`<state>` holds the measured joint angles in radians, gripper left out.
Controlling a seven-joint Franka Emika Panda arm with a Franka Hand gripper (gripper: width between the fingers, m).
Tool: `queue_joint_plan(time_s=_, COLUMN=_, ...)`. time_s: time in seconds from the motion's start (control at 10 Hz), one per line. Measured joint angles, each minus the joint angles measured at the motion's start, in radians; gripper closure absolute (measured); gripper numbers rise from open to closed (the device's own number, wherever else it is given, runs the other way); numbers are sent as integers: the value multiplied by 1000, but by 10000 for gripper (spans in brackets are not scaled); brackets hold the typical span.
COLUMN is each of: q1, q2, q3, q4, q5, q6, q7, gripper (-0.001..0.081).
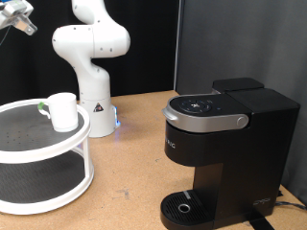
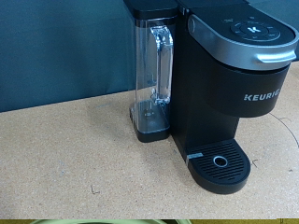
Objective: Make a cup of coffee with the keurig machine
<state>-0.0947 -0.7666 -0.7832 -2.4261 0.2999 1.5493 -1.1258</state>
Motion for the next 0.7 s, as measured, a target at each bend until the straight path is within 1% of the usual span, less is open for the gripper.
queue_joint_plan(time_s=0.3, q1=0, q2=0, q3=-3, q4=-34, q5=-6, q6=40, q7=-20, gripper=805)
queue_joint_plan(time_s=0.7, q1=0, q2=0, q3=-26, q4=-94, q5=-28, q6=95, q7=-86, gripper=805)
